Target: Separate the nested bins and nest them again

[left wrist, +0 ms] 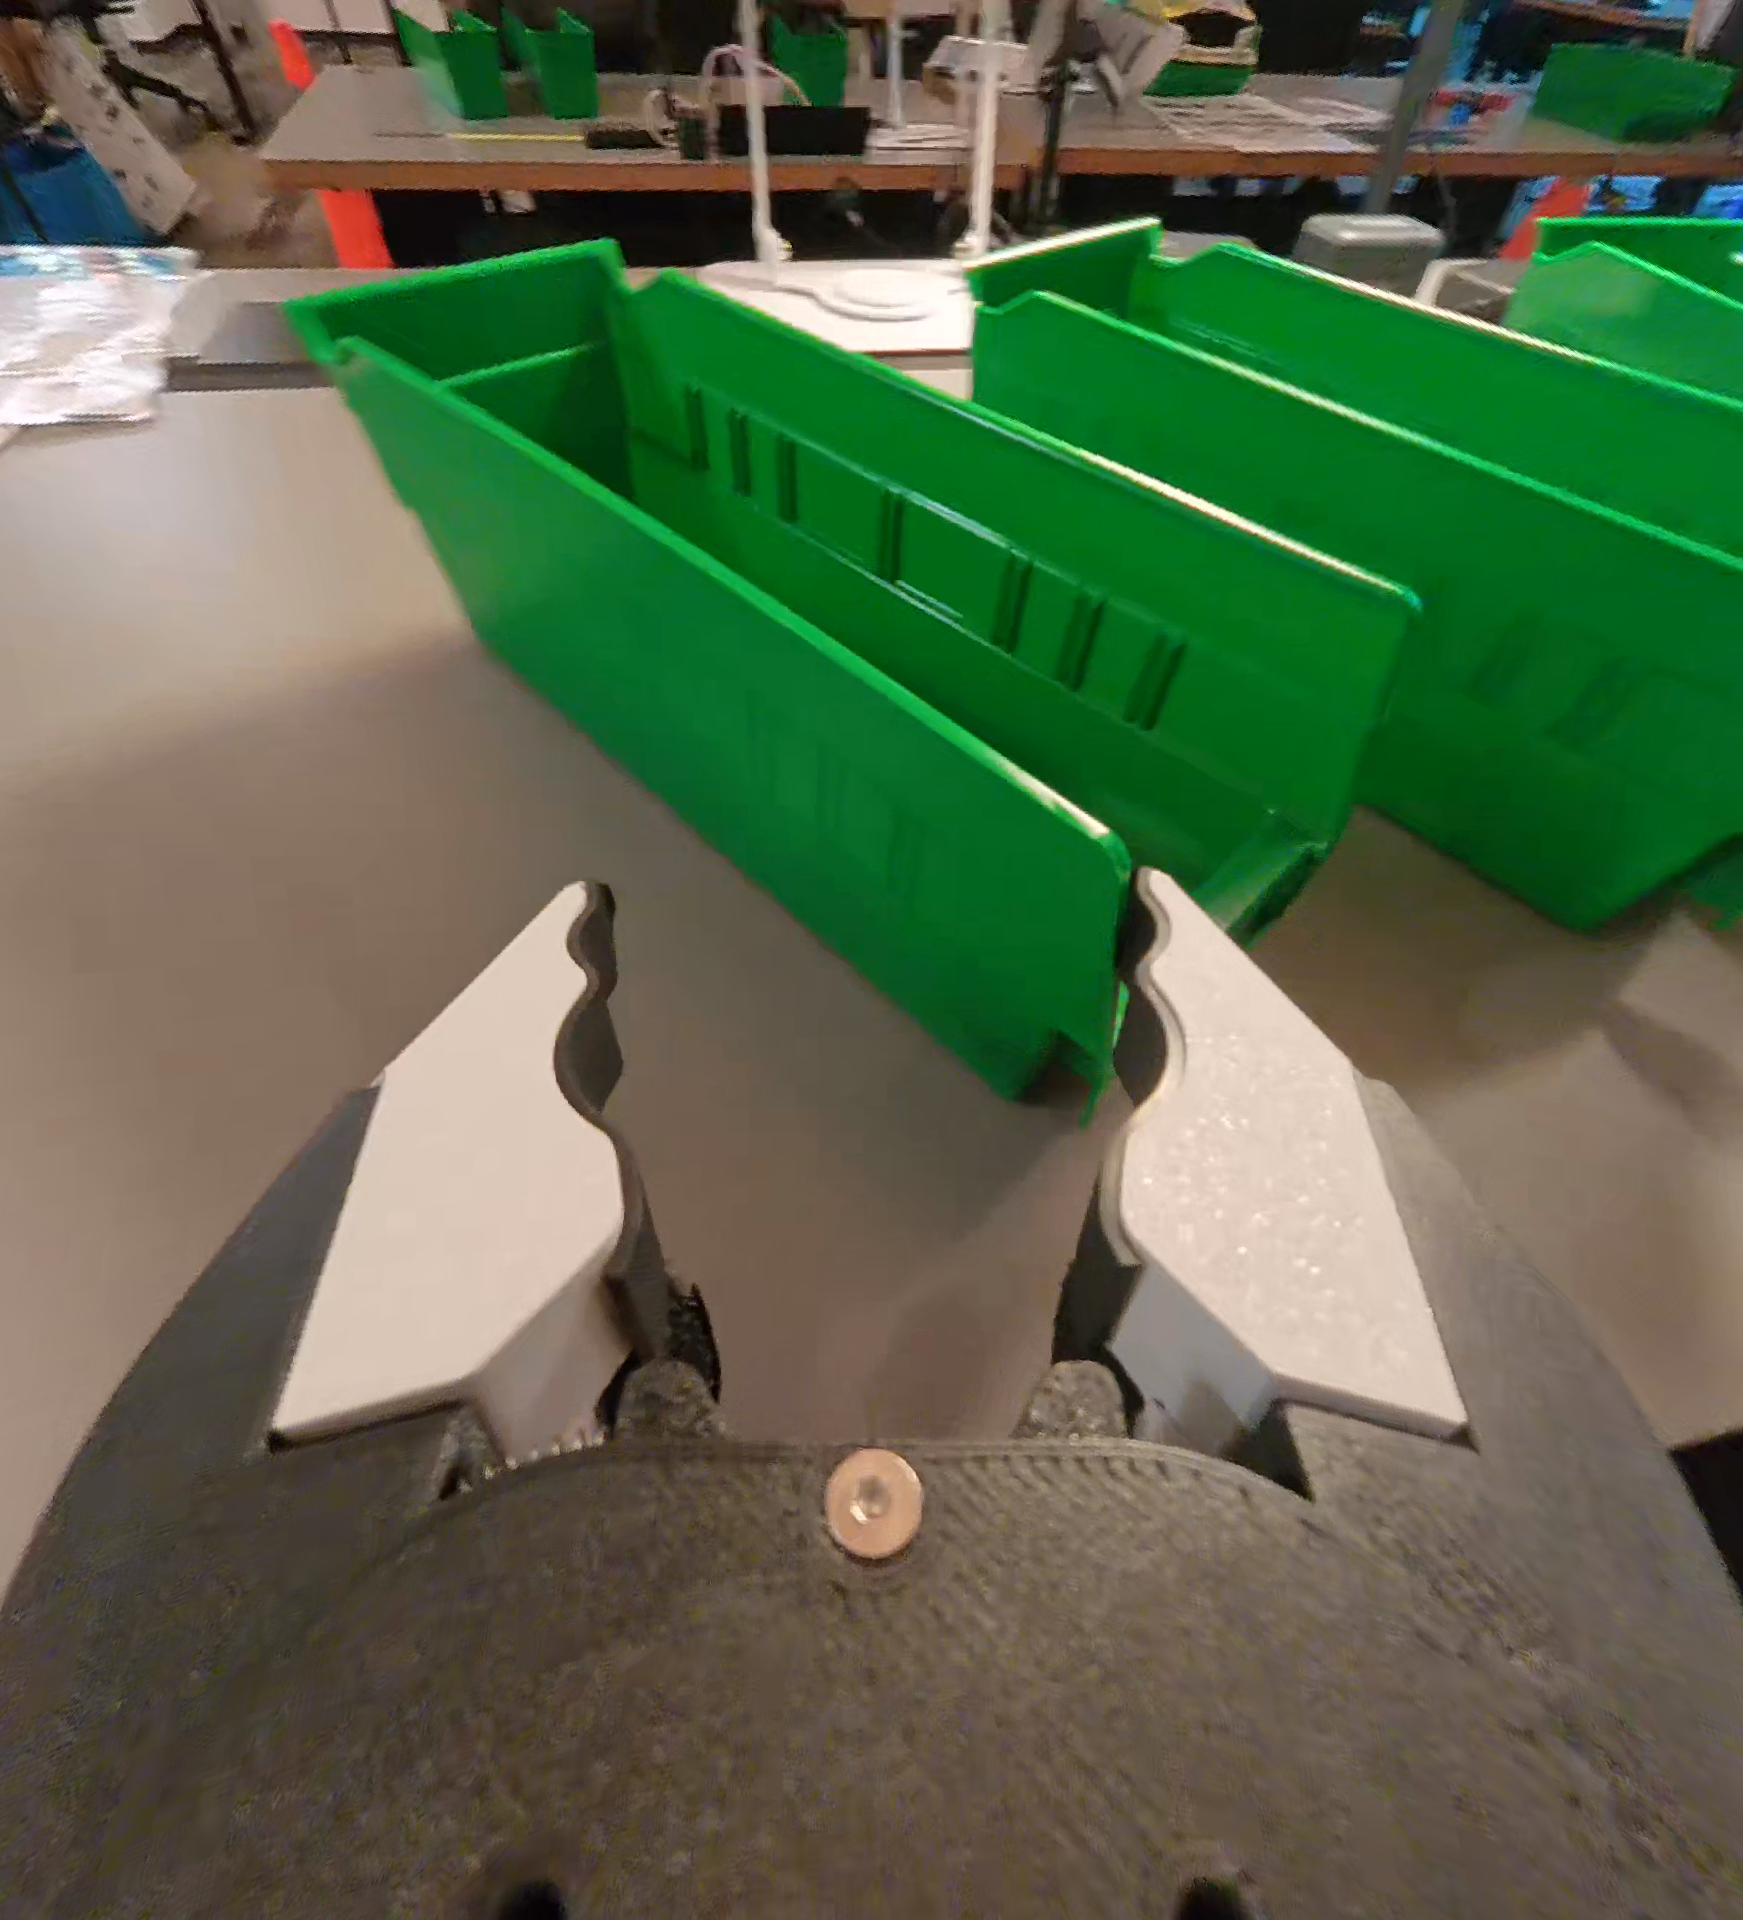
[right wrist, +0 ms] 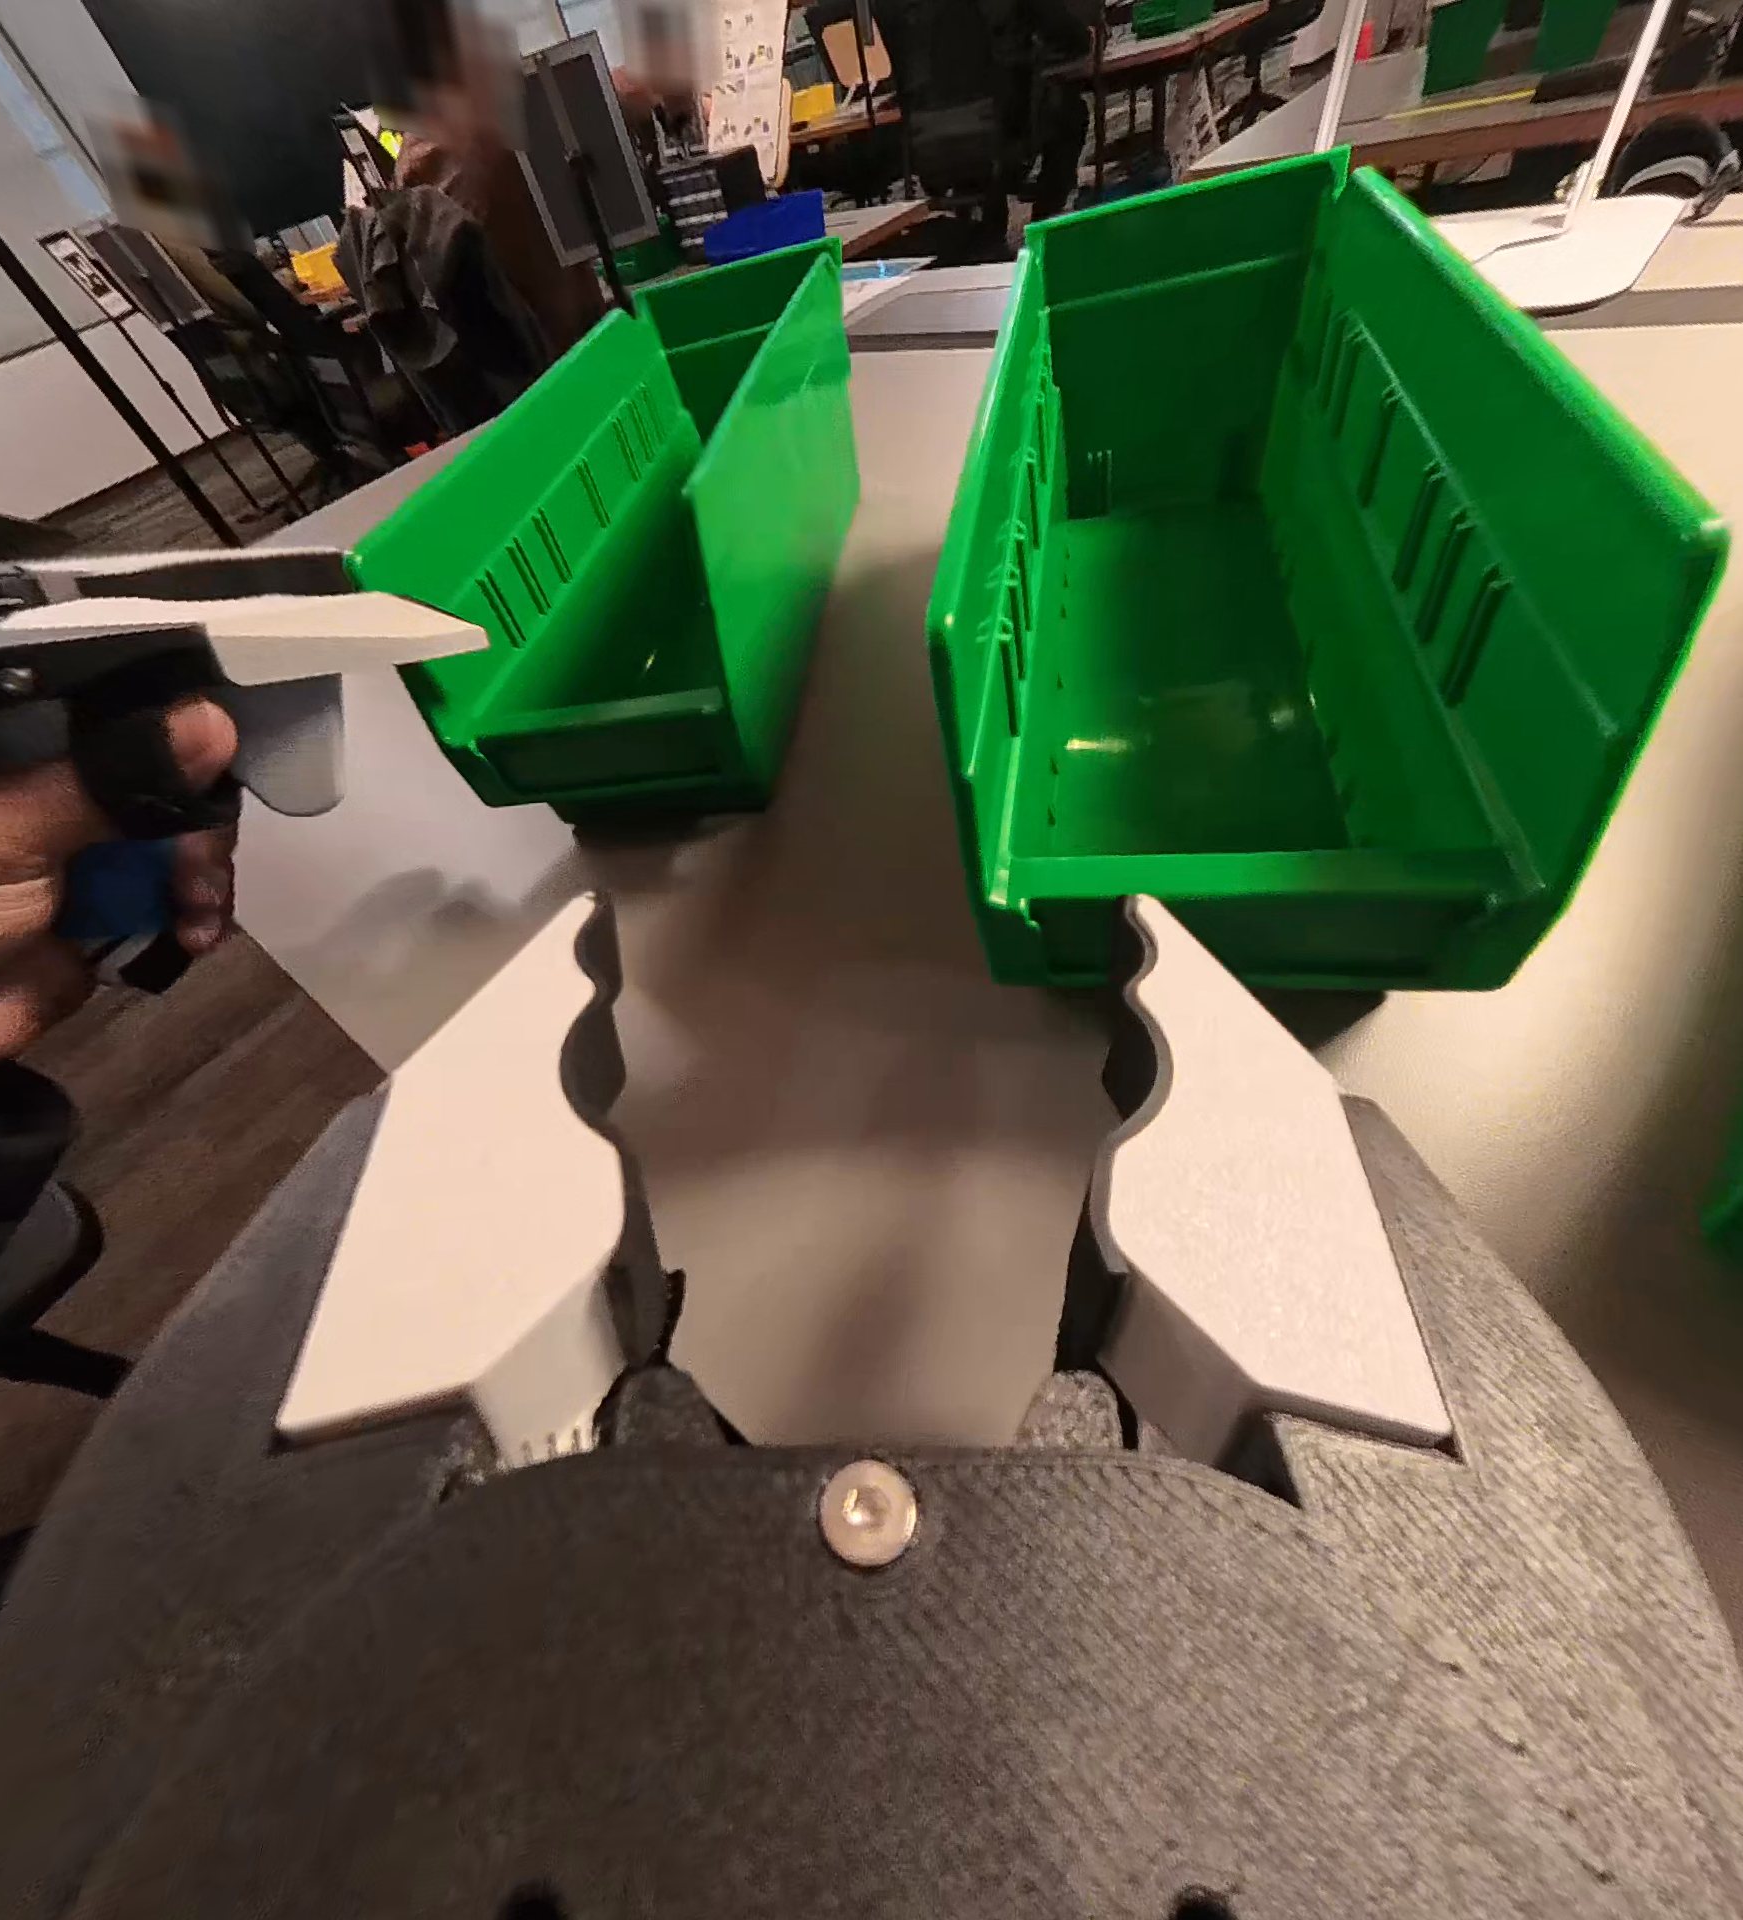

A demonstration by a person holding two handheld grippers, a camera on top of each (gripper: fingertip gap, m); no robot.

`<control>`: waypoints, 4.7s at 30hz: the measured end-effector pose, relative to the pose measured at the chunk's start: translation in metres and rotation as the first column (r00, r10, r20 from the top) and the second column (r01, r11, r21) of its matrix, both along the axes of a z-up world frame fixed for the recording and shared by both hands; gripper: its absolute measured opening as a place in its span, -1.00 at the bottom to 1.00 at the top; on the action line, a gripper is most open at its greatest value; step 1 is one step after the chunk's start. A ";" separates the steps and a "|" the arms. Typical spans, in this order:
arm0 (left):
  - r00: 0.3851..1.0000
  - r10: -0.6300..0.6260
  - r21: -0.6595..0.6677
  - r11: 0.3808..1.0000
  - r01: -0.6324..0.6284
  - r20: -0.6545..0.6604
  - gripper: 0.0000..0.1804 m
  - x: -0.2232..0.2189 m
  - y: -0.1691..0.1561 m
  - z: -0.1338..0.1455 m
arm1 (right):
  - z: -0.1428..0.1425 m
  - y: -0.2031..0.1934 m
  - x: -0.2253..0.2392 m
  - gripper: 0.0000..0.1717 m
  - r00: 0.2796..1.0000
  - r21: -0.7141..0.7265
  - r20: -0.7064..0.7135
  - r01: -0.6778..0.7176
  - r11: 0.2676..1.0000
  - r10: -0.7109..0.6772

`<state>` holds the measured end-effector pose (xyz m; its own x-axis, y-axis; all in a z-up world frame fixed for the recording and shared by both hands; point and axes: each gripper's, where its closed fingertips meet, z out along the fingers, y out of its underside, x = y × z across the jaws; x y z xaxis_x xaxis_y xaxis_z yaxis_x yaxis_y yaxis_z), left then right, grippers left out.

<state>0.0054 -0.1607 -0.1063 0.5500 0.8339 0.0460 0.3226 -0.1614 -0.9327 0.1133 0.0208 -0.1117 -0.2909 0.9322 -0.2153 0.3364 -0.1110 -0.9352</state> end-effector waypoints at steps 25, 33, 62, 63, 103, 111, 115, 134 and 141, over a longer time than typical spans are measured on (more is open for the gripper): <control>0.989 -0.109 0.142 0.982 0.123 -0.098 0.04 0.044 0.008 0.075 | 0.020 -0.081 -0.024 0.03 0.984 -0.169 -0.075 -0.169 0.971 0.158; 0.913 -0.350 0.163 0.933 0.320 0.209 0.24 0.040 0.149 0.086 | -0.004 -0.085 0.018 -0.11 0.971 -0.233 -0.228 -0.121 0.965 0.067; 0.906 -0.024 -0.450 0.862 0.234 0.423 0.55 -0.065 0.209 0.018 | -0.013 -0.110 0.043 -0.27 0.930 -0.155 -0.321 -0.239 0.959 0.180; 0.900 -0.017 -0.454 0.859 0.236 0.435 0.55 -0.065 0.210 0.014 | -0.013 -0.110 0.043 -0.27 0.930 -0.152 -0.319 -0.238 0.959 0.180; 0.950 0.075 -0.225 0.974 -0.006 0.302 0.18 -0.119 0.035 0.163 | -0.012 -0.110 0.044 -0.35 0.922 -0.179 -0.339 -0.260 0.949 0.189; 0.918 0.111 -0.180 0.983 -0.044 0.380 0.19 -0.120 0.015 0.124 | -0.015 -0.113 0.044 -0.35 0.925 -0.176 -0.331 -0.256 0.950 0.188; 0.918 0.158 -0.252 0.965 -0.066 0.365 0.20 -0.126 0.018 0.109 | -0.014 -0.112 0.044 -0.34 0.925 -0.172 -0.330 -0.253 0.952 0.186; 0.909 0.263 -0.415 0.903 -0.114 0.324 0.26 -0.137 0.029 0.056 | -0.013 -0.111 0.043 -0.35 0.923 -0.183 -0.333 -0.265 0.947 0.194; 0.910 0.268 -0.424 0.898 -0.116 0.317 0.37 -0.137 0.033 0.041 | -0.013 -0.111 0.042 -0.32 0.924 -0.184 -0.331 -0.264 0.947 0.193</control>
<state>-0.1319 -0.1274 -0.0651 0.3851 0.9121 -0.1404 0.6837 -0.3842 -0.6204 0.1557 -0.0901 -0.1245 -0.5744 0.7713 -0.2742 0.0801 -0.2804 -0.9565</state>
